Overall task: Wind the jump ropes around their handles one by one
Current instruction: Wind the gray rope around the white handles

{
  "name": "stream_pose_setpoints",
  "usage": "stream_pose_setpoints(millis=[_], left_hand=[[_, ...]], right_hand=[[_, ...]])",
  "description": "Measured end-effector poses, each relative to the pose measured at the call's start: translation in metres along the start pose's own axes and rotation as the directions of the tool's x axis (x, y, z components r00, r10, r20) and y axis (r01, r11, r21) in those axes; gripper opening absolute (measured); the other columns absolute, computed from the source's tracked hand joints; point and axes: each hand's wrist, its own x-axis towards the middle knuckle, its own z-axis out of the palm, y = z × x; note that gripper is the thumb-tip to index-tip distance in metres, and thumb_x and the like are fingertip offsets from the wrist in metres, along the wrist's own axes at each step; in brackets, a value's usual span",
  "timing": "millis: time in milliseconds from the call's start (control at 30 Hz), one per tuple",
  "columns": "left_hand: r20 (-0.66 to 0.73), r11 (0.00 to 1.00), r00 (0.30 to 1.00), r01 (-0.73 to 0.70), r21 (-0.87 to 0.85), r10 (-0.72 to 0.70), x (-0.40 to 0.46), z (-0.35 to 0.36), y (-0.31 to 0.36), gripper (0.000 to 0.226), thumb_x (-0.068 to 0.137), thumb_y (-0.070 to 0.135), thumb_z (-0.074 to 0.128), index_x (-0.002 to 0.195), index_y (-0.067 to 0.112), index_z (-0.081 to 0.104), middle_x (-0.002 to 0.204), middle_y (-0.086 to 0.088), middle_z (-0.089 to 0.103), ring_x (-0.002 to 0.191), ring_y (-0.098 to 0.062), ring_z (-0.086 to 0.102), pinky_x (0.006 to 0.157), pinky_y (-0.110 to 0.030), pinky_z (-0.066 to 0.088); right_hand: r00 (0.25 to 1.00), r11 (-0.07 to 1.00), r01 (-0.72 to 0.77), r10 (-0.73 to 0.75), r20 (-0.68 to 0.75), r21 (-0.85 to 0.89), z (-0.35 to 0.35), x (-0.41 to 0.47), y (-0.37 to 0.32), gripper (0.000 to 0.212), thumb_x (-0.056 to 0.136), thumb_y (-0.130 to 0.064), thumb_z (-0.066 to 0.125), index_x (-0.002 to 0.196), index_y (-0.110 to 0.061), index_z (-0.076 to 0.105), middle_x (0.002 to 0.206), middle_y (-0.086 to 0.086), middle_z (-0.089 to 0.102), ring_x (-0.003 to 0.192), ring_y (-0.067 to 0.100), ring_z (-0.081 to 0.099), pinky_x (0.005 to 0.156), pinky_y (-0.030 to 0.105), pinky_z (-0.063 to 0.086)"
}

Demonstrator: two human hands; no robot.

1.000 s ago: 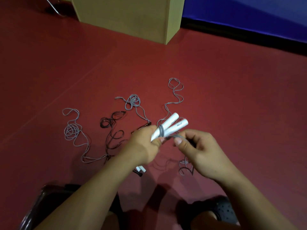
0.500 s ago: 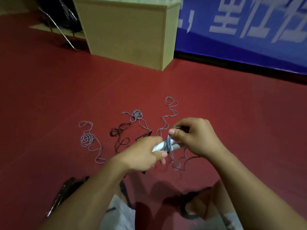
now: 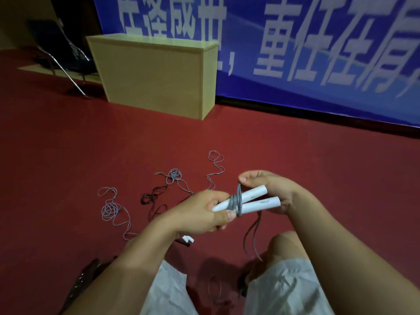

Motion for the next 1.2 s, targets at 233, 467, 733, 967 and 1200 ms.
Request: stream_pose_setpoints(millis=[233,467,733,967,1200], left_hand=[[-0.127,0.986,0.992,-0.005,-0.168,-0.016,0.015,-0.014,-0.001,0.013,0.101,0.011,0.052,0.104,0.0,0.057,0.065,0.002,0.055,0.047,-0.007,0.041,0.042,-0.016,0.03],[-0.244,0.981,0.968,0.004,-0.192,-0.052,0.022,-0.013,-0.004,0.011,0.101,0.014,0.053,0.097,0.01,0.062,0.065,0.003,0.058,0.047,-0.007,0.044,0.044,-0.019,0.034],[-0.415,0.994,0.905,0.074,-0.077,-0.099,0.017,0.003,-0.019,0.02,0.099,0.019,0.055,0.081,0.011,0.06,0.065,-0.003,0.059,0.052,-0.016,0.044,0.052,-0.026,0.035],[-0.489,0.988,0.858,0.134,-0.075,-0.153,0.014,0.003,-0.017,0.018,0.1,0.024,0.052,0.089,0.012,0.06,0.06,0.005,0.059,0.05,-0.011,0.046,0.056,-0.027,0.038],[-0.362,0.989,0.921,0.14,-0.045,-0.147,0.004,-0.01,-0.021,0.011,0.102,0.02,0.052,0.091,0.021,0.055,0.06,0.002,0.06,0.041,-0.015,0.046,0.051,-0.027,0.038]], right_hand=[[0.966,0.985,0.062,-0.1,-0.24,-0.159,0.022,0.019,0.029,0.019,0.089,-0.019,0.051,0.081,-0.005,0.061,0.073,0.014,0.052,0.06,0.021,0.041,0.052,0.027,0.031],[0.907,0.903,0.141,-0.282,-0.312,-0.407,0.04,-0.004,0.045,0.029,0.1,-0.015,0.05,0.074,-0.017,0.063,0.057,0.001,0.051,0.049,0.013,0.043,0.048,0.024,0.036],[0.895,0.755,-0.021,-0.278,-0.349,-0.655,0.021,-0.024,0.041,0.034,0.091,-0.034,0.064,0.066,-0.011,0.062,0.052,-0.005,0.051,0.048,0.011,0.04,0.052,0.028,0.035],[0.901,0.695,0.009,-0.317,-0.295,-0.719,0.02,-0.011,0.026,0.047,0.093,-0.047,0.058,0.072,-0.005,0.062,0.049,-0.006,0.046,0.048,0.01,0.038,0.052,0.027,0.031],[0.84,0.853,0.187,-0.396,-0.371,-0.488,0.021,0.008,0.025,0.019,0.097,-0.033,0.056,0.114,-0.026,0.061,0.095,-0.013,0.072,0.089,0.002,0.07,0.079,0.021,0.053]])
